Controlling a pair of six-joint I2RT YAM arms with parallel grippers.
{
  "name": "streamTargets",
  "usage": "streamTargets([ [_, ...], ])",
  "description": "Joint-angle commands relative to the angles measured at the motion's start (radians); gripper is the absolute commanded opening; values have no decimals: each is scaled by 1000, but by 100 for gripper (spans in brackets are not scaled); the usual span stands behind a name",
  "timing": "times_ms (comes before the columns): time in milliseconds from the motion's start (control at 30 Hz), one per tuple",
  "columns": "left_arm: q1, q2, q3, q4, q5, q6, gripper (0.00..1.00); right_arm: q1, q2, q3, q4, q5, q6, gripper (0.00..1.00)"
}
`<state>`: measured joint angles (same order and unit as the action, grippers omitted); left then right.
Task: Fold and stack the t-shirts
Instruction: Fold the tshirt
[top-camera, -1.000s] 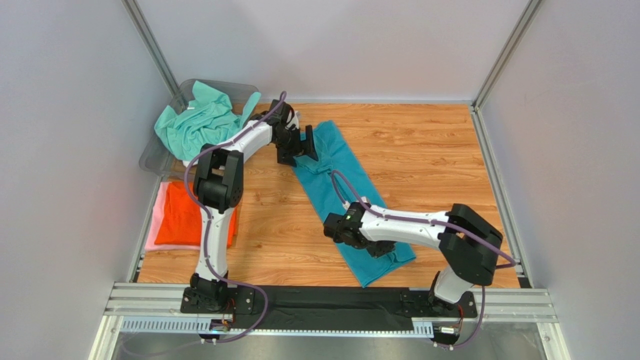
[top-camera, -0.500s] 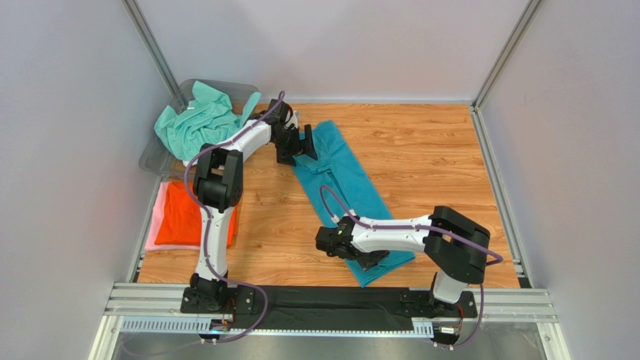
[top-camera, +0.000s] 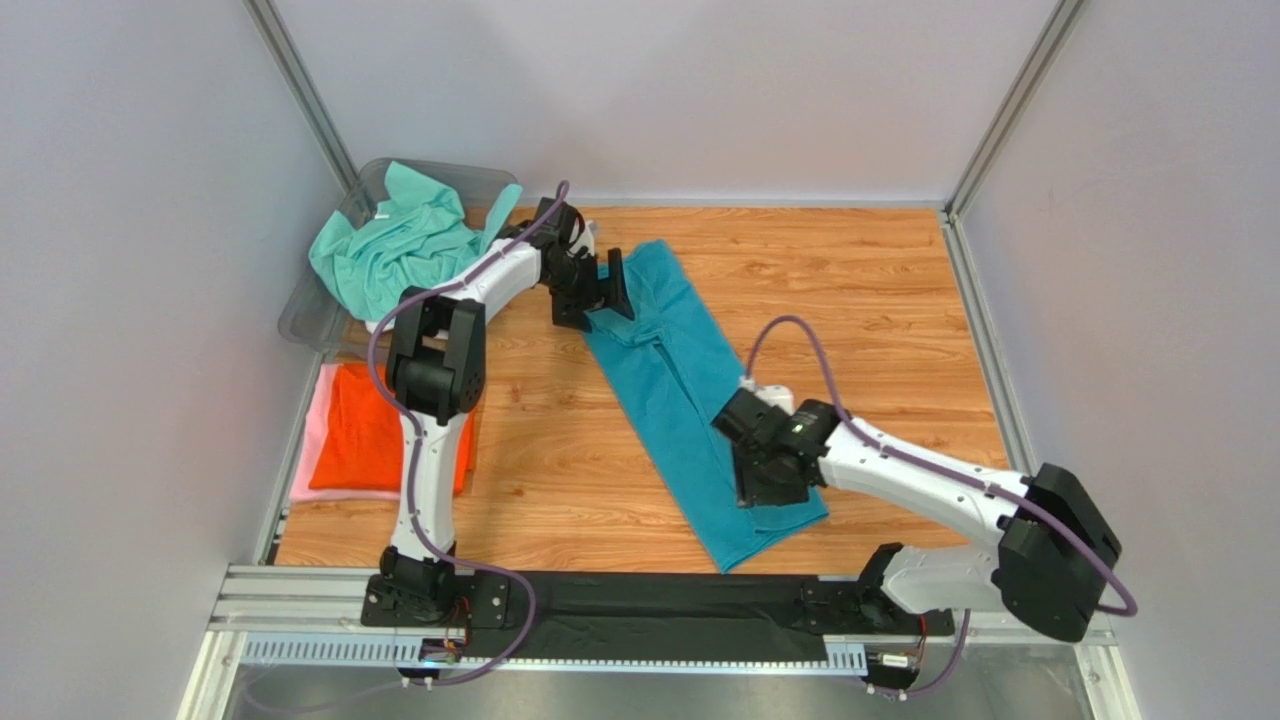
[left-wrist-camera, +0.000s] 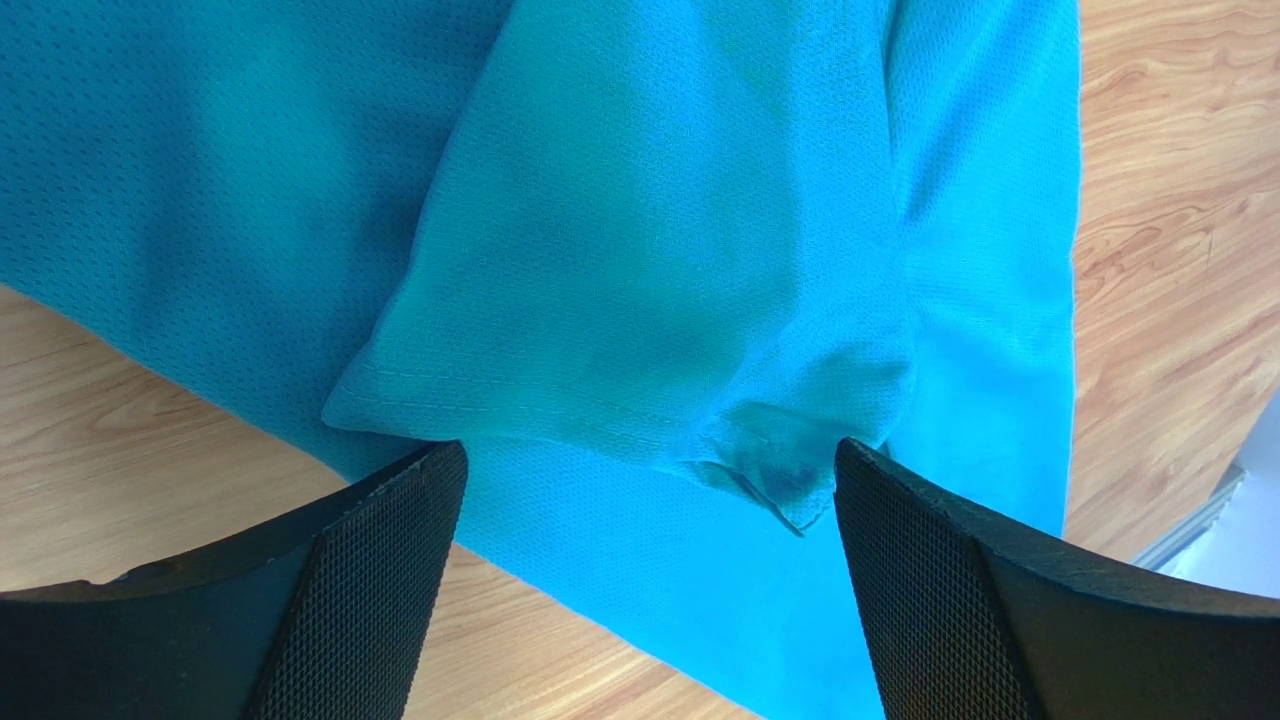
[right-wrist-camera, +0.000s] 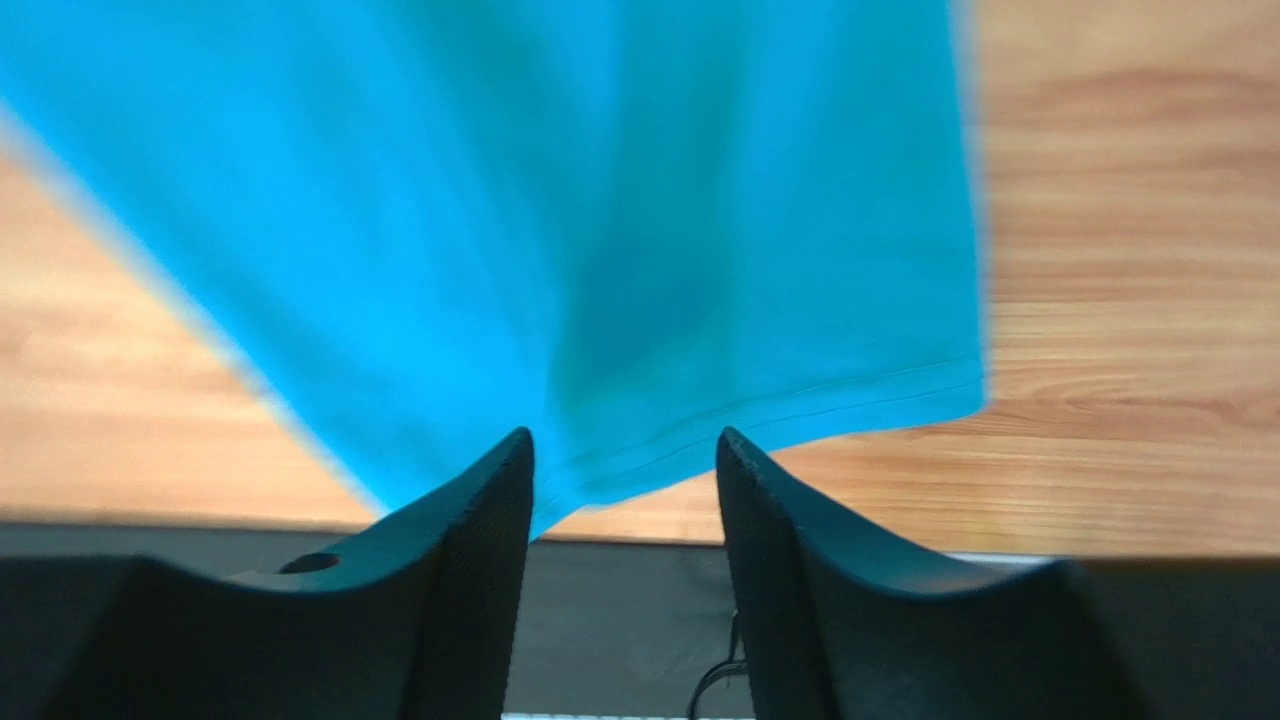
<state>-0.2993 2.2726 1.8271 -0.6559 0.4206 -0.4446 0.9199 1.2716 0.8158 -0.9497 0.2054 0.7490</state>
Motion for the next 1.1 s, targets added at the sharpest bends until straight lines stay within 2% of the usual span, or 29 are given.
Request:
streamTargets([
  [0,15,50,11,-31,-43,43,100,-159,-75,-101,73,-136,40,47],
  [233,15,88,58,-45,-17,30,100,-289,-81,-171,161,-129,-46,45],
  [367,15,136,126,-73,15,18,100,-294,9,-178,216,-127,-80,44],
  [533,15,200,233,-126,33,15,100,-283,74,-208,262,-222,-79,41],
  [600,15,212,261,-143,38,9,100,-253,68,-222,269,-250,-60,40],
  [767,15,217,271,-145,55,3,100,-35,57,-224,324,-354,2,40],
  [800,15,211,271,-145,55,3,100,30,66,-202,327,-379,21,40],
  [933,15,191,311,-155,58,15,100,148,88,-113,312,-377,20,41],
  [1033,15,153,366,-185,64,29,100,162,34,-48,266,-350,-20,47],
  [1067,15,137,374,-188,67,35,100,157,19,-28,241,-278,-36,57],
])
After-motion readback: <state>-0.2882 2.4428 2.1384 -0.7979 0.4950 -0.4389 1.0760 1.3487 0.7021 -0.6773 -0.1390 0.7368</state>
